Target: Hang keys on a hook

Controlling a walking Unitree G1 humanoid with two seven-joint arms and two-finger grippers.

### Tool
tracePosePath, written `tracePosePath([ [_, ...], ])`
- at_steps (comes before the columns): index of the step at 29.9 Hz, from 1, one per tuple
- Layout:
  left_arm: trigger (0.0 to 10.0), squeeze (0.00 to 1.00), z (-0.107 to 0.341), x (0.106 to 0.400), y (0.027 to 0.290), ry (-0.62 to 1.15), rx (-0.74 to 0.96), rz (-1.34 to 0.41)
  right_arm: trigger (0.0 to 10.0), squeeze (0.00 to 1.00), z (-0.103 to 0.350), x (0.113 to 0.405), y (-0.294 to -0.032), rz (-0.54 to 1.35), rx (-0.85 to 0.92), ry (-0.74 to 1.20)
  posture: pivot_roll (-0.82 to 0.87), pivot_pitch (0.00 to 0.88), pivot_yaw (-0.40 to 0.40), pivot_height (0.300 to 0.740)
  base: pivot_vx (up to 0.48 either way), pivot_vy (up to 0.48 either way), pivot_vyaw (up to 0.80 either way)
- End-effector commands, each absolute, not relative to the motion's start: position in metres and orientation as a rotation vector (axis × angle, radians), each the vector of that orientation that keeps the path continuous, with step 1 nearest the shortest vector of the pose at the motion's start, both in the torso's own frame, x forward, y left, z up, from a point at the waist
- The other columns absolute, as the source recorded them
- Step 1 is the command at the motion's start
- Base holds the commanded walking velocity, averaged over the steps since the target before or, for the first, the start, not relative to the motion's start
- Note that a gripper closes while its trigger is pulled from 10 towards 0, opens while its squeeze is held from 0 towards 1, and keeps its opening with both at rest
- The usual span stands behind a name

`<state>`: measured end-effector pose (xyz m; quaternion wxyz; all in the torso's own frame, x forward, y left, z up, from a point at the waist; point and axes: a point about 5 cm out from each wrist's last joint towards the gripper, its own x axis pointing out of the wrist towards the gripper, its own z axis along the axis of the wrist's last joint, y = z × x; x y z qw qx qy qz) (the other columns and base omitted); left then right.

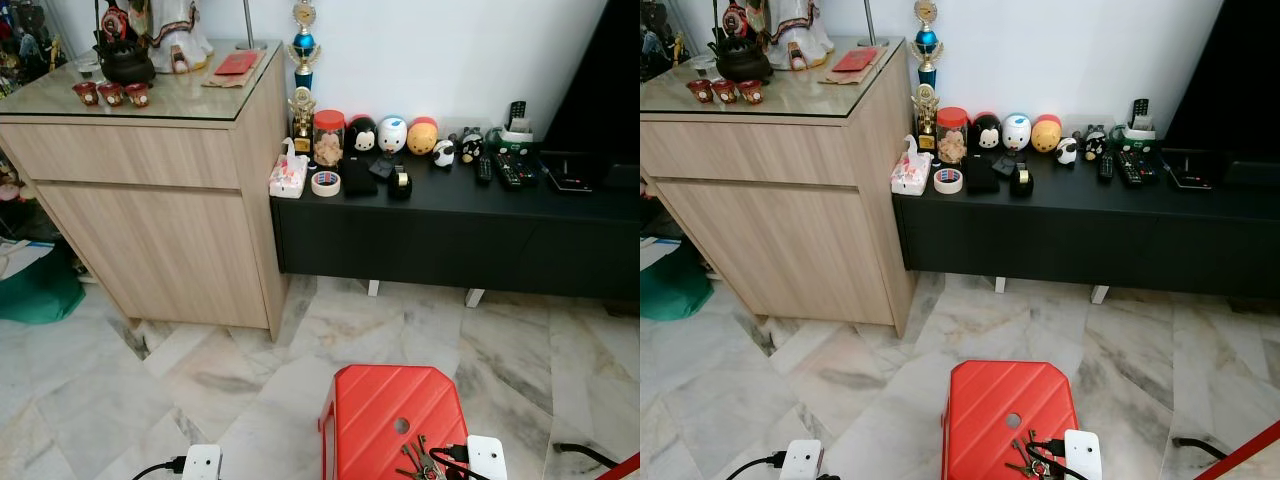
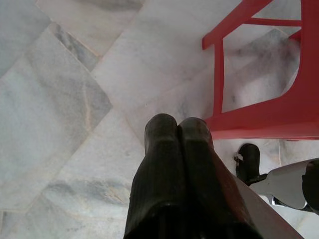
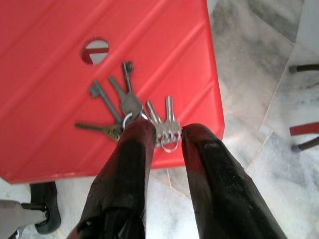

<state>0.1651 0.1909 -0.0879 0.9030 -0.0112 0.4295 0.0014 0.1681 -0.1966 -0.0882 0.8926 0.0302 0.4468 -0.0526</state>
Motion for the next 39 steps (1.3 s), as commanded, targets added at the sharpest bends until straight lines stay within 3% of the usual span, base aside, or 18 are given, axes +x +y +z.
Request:
tracePosePath([
  [1, 10.0, 0.00, -0.0884, 0.1639, 0.1911, 0.891, -0.025, 0.004, 10.0, 0.00, -0.0855, 0.1723, -0.2002, -0.129, 0.077, 0.902, 0.01, 0.000, -0.017, 0.740, 0.000, 0.000, 0.00],
  [39, 10.0, 0.00, -0.0869, 0.1662, 0.1920, 0.875, -0.018, 0.011, 10.0, 0.00, -0.0861, 0.1706, -0.2001, -0.128, 0.088, 0.901, 0.01, 0.000, -0.020, 0.740, -0.043, 0.000, 0.00],
])
